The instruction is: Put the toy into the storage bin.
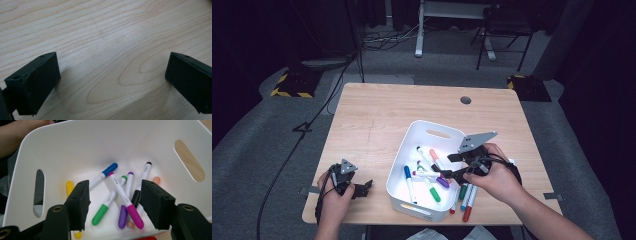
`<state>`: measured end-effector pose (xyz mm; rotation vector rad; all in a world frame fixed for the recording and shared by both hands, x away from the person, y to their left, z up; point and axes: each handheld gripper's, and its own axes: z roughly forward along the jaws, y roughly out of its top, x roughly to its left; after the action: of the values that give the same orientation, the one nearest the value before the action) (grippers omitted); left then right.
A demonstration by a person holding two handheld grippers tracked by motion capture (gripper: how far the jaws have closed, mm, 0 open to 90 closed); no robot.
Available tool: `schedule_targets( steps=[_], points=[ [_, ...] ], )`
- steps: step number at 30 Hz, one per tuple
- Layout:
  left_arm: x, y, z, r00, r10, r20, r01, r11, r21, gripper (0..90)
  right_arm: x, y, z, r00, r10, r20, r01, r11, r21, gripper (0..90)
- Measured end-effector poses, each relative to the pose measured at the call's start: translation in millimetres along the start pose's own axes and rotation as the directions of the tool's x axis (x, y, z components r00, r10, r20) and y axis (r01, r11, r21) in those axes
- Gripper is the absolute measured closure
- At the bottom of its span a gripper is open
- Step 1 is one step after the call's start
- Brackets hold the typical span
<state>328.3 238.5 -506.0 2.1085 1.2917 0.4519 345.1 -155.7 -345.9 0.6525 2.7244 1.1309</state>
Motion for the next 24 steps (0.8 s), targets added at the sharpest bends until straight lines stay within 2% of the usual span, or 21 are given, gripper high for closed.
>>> schedule_targets(
  steps=[8, 15, 21, 24],
  points=[
    [0.4, 0.7, 0.9, 1.0000, -0.004, 0.002, 0.004, 1.0000, -0.001, 0.1, -6.9, -27.7, -25.9, 0.9973, 0.061, 0.042, -0.060, 0.9977, -0.032, 39.2],
    [0.4, 0.8, 0.8, 1.0000, -0.003, -0.001, 0.003, 1.0000, 0.001, 0.0, -16.7, -54.7, -38.4, 0.9892, 0.125, 0.077, -0.120, 0.9907, -0.064, 36.8],
    [0.5, 0.9, 0.7, 1.0000, -0.003, 0.000, 0.003, 1.0000, 0.002, 0.1, -25.2, -73.4, -38.7, 0.9790, 0.168, 0.115, -0.162, 0.9849, -0.061, 33.9],
    [-0.1, 1.4, 1.3, 0.9999, -0.009, -0.005, 0.009, 1.0000, -0.001, 0.0, -29.9, -79.0, -34.7, 0.9771, 0.166, 0.133, -0.162, 0.9860, -0.039, 31.8]
  ],
)
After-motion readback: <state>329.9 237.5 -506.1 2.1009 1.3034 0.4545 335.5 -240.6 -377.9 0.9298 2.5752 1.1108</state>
